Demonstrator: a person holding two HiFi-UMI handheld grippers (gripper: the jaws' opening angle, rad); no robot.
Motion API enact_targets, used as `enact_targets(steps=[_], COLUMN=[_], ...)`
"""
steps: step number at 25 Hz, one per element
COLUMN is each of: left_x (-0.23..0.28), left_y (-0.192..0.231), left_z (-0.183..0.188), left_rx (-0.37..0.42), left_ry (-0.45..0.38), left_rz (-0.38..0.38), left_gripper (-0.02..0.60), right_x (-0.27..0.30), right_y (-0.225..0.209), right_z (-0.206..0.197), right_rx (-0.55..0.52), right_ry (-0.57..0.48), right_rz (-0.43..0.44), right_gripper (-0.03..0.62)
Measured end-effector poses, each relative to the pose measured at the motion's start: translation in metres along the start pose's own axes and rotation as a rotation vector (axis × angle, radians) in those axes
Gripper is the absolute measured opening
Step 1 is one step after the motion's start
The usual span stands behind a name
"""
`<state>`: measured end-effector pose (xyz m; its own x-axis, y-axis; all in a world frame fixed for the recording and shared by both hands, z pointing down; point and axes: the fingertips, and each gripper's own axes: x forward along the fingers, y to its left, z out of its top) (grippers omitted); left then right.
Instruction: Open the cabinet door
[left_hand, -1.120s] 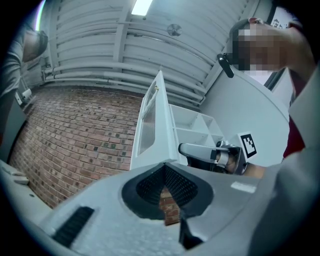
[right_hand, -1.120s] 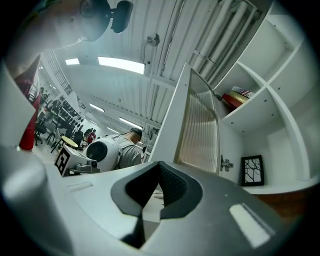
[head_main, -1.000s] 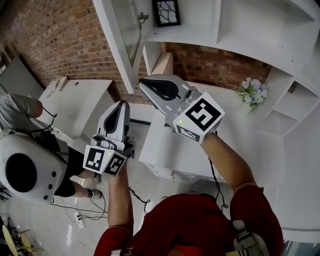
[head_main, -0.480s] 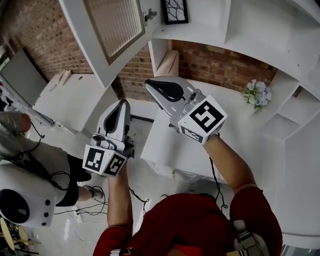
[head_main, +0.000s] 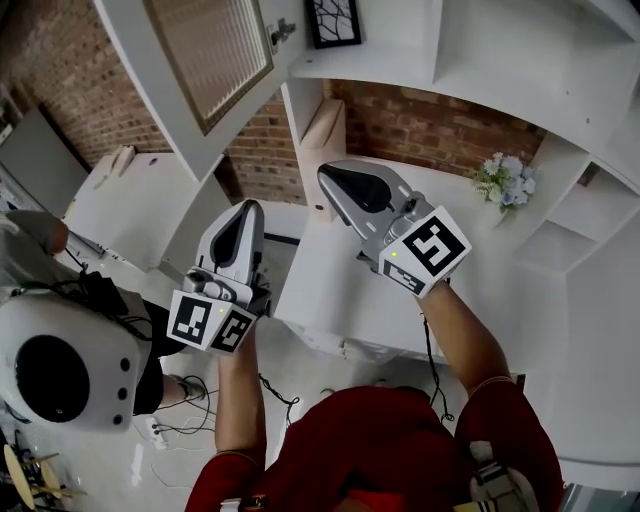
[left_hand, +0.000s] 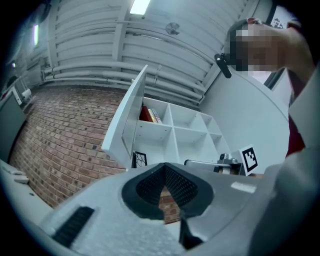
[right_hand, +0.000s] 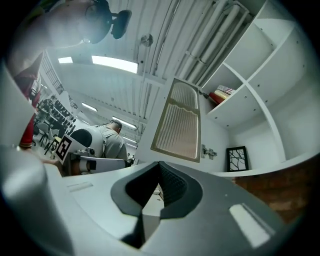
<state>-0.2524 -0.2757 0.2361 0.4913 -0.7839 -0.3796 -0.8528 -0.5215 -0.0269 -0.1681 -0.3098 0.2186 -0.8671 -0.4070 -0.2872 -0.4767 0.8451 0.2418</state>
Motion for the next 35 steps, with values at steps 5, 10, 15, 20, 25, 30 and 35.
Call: enact_targets(steps=[5, 10, 15, 20, 25, 30, 35], left_x=[0.009, 0.019, 0.026, 0.027, 0.031, 0.032, 0.030], left_y=[-0.010, -0.025, -0.037, -0.045, -0.047, -0.050, -0.051], left_z=[-0.002, -0.006, -0.011, -0.014, -0.018, -0.023, -0.024], left_rx=[0.002, 0.014, 0.021, 0.025, 0.031, 0.032, 0.033], left_ry=[-0.003, -0.001, -0.002, -0.005, 0.001, 0.009, 0.008], left_rz=[-0.015, -0.028, -0.035, -0.030, -0.024, -0.027, -0.022], left_gripper=[0.002, 0.002, 0.002, 0.002, 0.002, 0.002, 0.002], right_x=[-0.020, -0.038, -0.058, -0.075, -0.086, -0.094, -0.099], right_y=[-0.008, -0.009, -0.015, -0.020, -0.024, -0.028, -0.027], right_z=[-0.005, -0.009, -0.013, -0.020, -0.031, -0.036, -0.033], right_rx=[-0.051, -0.082, -0.077, -0.068, -0.055, -0.053, -0.065], right_ry=[0.014, 0.020, 0.017, 0.021, 0.036, 0.045, 0.045], right_rz=[-0.044, -0.071, -0.113, -0.148, -0.175, -0.188, -0.186], right_gripper=[0.012, 0.011, 0.011, 0.011, 0.011, 0.011, 0.011])
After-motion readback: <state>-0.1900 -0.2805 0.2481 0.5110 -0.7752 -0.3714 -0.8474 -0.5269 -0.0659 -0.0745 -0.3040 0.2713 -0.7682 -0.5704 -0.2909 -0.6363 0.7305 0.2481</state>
